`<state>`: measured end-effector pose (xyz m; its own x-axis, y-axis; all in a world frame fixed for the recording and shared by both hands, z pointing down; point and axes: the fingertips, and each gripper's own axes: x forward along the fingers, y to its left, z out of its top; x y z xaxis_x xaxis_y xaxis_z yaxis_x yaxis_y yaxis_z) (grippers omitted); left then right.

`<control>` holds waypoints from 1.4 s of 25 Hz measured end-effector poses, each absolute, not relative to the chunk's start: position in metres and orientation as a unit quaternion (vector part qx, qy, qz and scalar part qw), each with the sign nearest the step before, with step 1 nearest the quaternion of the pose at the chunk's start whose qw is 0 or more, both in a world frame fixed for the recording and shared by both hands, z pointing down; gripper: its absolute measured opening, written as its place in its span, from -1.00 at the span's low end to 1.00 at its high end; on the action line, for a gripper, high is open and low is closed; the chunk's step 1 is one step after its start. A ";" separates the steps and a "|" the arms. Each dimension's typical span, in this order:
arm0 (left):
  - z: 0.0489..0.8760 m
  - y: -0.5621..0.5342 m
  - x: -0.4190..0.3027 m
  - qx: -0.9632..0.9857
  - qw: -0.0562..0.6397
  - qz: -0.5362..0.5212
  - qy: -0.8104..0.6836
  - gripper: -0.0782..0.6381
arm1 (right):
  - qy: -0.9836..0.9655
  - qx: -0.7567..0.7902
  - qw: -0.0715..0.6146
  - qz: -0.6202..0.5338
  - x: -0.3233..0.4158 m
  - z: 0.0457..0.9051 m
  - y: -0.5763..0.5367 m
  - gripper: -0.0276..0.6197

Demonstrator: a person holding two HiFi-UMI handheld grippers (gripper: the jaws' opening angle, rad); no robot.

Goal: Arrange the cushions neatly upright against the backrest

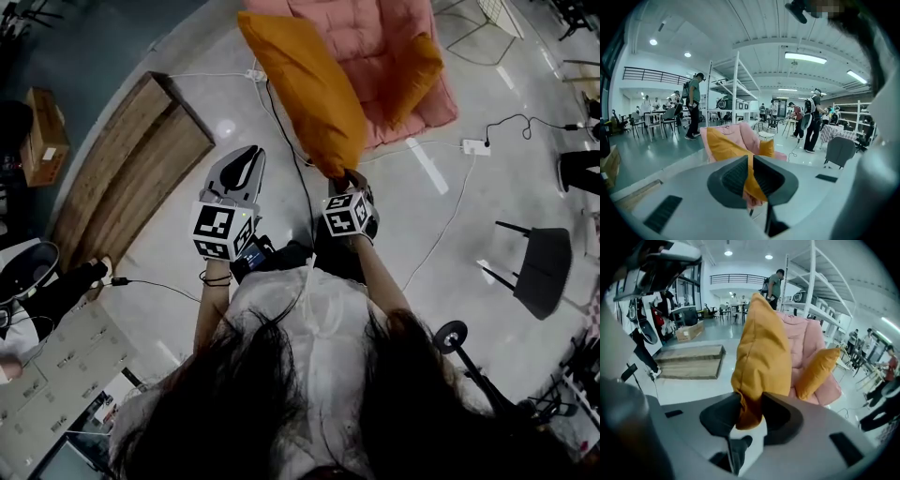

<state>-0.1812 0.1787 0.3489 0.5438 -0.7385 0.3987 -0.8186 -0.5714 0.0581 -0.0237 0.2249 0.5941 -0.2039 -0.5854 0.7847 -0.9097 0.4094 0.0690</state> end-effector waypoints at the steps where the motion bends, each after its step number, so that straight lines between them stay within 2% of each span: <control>1: 0.349 0.179 -0.183 0.869 0.119 0.169 -0.449 -0.69 | -0.747 0.505 0.373 0.216 -0.016 0.588 0.221 -0.51; 10: 0.346 0.144 -0.169 0.865 0.099 0.188 -0.454 -0.69 | -0.771 0.477 0.350 0.234 0.050 0.563 0.192 -0.57; 15: 0.330 0.095 -0.155 0.868 0.077 0.187 -0.453 -0.67 | -0.786 0.444 0.360 0.235 0.058 0.561 0.187 -0.57; 16: 0.327 0.084 -0.152 0.870 0.075 0.187 -0.450 -0.62 | -0.788 0.436 0.364 0.236 0.057 0.559 0.187 -0.57; 18: 0.325 0.063 -0.144 0.876 0.072 0.190 -0.438 -0.28 | -0.796 0.421 0.365 0.234 0.055 0.561 0.189 -0.57; 19: 0.324 0.052 -0.140 0.877 0.069 0.195 -0.433 -0.19 | -0.800 0.415 0.365 0.233 0.055 0.562 0.190 -0.57; 28: 0.322 -0.049 -0.122 0.882 0.069 0.226 -0.407 -0.16 | -0.807 0.402 0.356 0.246 0.063 0.565 0.188 -0.57; 32: 0.334 -0.102 -0.118 0.879 0.076 0.262 -0.391 0.02 | -0.805 0.404 0.355 0.251 0.062 0.566 0.188 -0.57; 35: 0.346 -0.148 -0.118 0.877 0.119 0.254 -0.389 0.13 | -0.804 0.405 0.356 0.252 0.059 0.566 0.187 -0.57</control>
